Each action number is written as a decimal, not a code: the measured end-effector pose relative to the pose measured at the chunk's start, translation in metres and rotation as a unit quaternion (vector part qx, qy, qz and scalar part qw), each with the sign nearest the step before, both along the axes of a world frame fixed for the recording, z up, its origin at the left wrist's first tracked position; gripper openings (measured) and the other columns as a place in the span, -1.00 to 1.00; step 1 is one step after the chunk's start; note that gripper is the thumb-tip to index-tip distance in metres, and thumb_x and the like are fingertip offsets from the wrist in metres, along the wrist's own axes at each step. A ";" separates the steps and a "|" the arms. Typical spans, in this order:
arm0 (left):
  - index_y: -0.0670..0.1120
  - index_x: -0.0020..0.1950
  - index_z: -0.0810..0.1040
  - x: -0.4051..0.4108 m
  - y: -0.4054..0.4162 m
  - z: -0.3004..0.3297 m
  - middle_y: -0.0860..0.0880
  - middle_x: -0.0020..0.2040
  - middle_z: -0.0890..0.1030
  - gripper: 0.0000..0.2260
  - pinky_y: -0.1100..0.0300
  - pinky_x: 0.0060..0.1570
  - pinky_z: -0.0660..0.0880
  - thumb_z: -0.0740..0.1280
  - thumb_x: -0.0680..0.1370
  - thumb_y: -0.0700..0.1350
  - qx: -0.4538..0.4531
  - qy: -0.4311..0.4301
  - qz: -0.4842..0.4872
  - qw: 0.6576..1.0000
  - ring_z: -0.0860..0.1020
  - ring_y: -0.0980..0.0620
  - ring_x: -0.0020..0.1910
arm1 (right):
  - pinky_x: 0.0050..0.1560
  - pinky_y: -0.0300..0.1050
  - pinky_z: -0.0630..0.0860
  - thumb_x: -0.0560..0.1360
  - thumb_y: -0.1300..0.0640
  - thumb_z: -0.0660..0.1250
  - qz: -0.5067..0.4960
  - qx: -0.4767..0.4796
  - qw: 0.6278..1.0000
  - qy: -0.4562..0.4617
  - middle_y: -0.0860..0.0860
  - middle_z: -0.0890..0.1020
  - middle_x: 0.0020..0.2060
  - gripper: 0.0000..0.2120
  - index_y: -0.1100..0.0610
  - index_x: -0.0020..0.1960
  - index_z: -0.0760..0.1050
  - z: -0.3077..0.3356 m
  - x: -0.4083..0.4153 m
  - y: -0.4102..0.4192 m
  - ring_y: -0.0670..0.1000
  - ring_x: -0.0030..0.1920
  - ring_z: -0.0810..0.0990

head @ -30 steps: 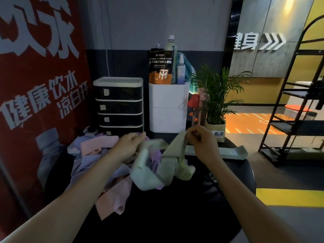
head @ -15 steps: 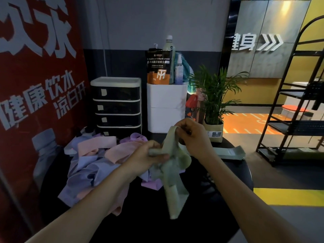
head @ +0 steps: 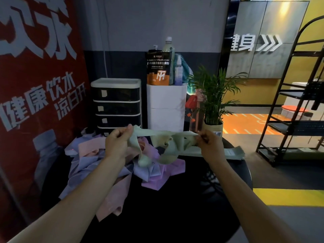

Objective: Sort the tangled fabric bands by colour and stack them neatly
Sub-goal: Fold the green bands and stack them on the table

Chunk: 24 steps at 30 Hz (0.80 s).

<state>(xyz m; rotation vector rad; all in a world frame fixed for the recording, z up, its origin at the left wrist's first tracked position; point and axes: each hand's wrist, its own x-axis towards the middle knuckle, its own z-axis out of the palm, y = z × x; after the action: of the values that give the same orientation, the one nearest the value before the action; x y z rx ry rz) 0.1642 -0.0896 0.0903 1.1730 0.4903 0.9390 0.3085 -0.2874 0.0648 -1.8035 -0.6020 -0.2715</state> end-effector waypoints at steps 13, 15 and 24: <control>-0.13 -0.29 0.42 0.016 0.004 -0.027 -0.03 -0.37 0.43 -0.76 0.20 -0.33 0.31 0.35 0.51 -0.06 0.258 0.233 -0.135 0.928 0.39 0.05 -0.35 | 0.00 0.12 0.56 0.50 0.34 0.26 0.048 -0.001 0.999 -0.004 0.10 0.60 -0.15 -0.86 0.12 -0.12 0.48 0.011 -0.015 0.012 0.13 -0.10 0.59; -0.15 -0.26 0.42 0.019 0.005 -0.039 -0.02 -0.35 0.42 -0.67 0.17 -0.29 0.32 0.43 0.39 0.07 0.358 0.278 -0.192 0.870 0.39 0.08 -0.34 | -0.03 0.09 0.57 0.48 0.35 0.26 0.102 -0.031 0.993 -0.045 0.09 0.60 -0.19 -0.85 0.13 -0.13 0.48 0.015 -0.025 0.017 0.14 -0.13 0.59; -0.09 0.09 0.43 0.022 -0.030 -0.048 -0.05 -0.09 0.60 -0.73 0.16 -0.11 0.51 0.41 0.47 -0.08 0.416 0.172 -0.239 0.860 0.58 0.02 -0.13 | -0.05 0.19 0.55 0.53 0.36 0.20 0.137 0.074 0.987 0.050 0.22 0.61 -0.15 -0.83 0.16 -0.15 0.48 0.023 -0.026 0.027 0.21 -0.15 0.58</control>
<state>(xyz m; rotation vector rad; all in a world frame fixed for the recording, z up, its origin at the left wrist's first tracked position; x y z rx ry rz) 0.1859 -0.1196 0.0421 2.1565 0.0226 0.4856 0.2821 -0.2605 0.0877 -1.5603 -0.7297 -0.0380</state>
